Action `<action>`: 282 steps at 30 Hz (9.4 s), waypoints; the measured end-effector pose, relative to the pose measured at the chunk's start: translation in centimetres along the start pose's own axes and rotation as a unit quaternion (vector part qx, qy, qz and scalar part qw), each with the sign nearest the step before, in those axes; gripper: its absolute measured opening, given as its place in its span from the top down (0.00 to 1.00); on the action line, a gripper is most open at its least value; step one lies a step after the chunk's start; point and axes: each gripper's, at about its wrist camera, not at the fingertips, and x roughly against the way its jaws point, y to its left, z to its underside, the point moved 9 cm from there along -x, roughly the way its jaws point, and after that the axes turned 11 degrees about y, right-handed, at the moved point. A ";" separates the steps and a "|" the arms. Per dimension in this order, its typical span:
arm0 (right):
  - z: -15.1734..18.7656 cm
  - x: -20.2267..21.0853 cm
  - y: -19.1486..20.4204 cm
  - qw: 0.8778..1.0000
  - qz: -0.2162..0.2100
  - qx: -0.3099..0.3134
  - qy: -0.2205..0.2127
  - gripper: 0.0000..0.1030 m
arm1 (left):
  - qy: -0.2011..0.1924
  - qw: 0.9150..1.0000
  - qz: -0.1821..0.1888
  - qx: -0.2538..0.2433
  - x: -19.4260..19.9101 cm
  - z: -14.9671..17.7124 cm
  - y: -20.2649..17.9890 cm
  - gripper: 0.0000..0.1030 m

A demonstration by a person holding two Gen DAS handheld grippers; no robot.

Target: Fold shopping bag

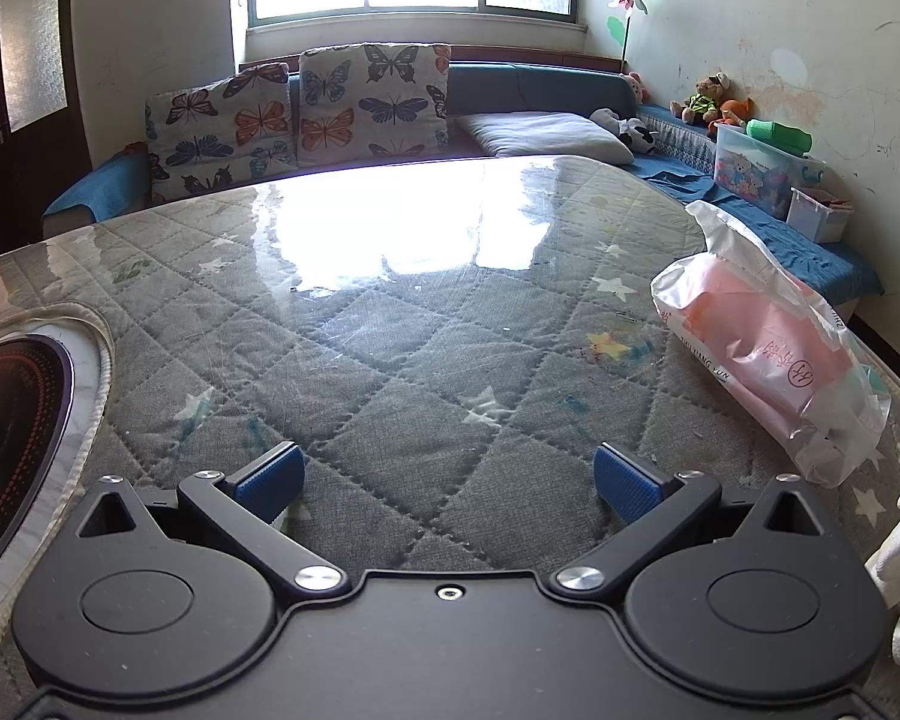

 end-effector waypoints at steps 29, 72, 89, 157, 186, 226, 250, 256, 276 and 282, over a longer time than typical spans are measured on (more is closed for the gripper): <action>0.2 0.0 -0.4 1.000 0.000 0.000 0.000 0.00 | -0.007 0.963 -0.164 0.212 -9.7 -5.1 14.3 0.14; 0.3 -0.2 0.0 1.000 0.000 -0.001 0.000 0.00 | 0.031 0.961 -0.211 0.176 -15.1 -7.7 13.4 0.00; 0.3 -0.1 -0.2 1.000 0.000 0.000 -0.001 0.00 | 0.031 0.961 -0.211 0.176 -15.2 -7.4 13.6 0.00; 0.3 -0.1 0.2 1.000 0.000 -0.001 0.000 0.00 | 0.031 0.961 -0.211 0.176 -15.6 -7.4 13.7 0.00; 0.3 0.0 -0.2 1.000 0.000 -0.001 0.000 0.00 | 0.031 0.961 -0.211 0.176 -15.7 -7.5 13.6 0.00; 0.3 -0.1 0.0 1.000 0.000 -0.001 0.000 0.00 | 0.031 0.961 -0.211 0.176 -15.8 -7.4 13.7 0.00; 0.3 -0.1 0.0 1.000 0.000 -0.001 0.000 0.00 | 0.031 0.961 -0.211 0.176 -15.8 -7.4 13.8 0.00; 0.3 -0.1 -0.1 1.000 0.000 -0.001 0.000 0.00 | 0.031 0.961 -0.211 0.176 -15.7 -7.4 13.8 0.00; 0.3 -0.1 -0.1 1.000 0.000 -0.001 0.000 0.00 | 0.031 0.961 -0.211 0.176 -15.7 -7.4 13.7 0.00; 0.3 -0.1 0.0 1.000 0.000 -0.001 0.000 0.00 | 0.031 0.961 -0.211 0.176 -15.8 -7.4 13.8 0.00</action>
